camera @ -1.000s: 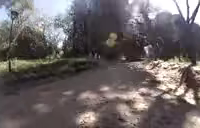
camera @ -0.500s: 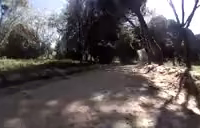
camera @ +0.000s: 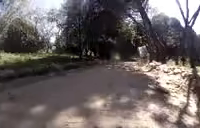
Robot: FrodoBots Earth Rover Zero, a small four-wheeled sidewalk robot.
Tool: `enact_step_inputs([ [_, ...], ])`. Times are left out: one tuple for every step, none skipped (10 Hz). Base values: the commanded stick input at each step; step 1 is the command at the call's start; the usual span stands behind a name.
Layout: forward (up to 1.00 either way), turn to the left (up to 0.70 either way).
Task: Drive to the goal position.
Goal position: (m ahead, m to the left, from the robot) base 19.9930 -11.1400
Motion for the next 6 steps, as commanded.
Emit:
enact_step_inputs([
  [0.85,0.00],
  [0.85,0.00],
  [0.85,0.00],
  [0.85,0.00],
  [0.85,0.00],
  [0.85,0.00],
])
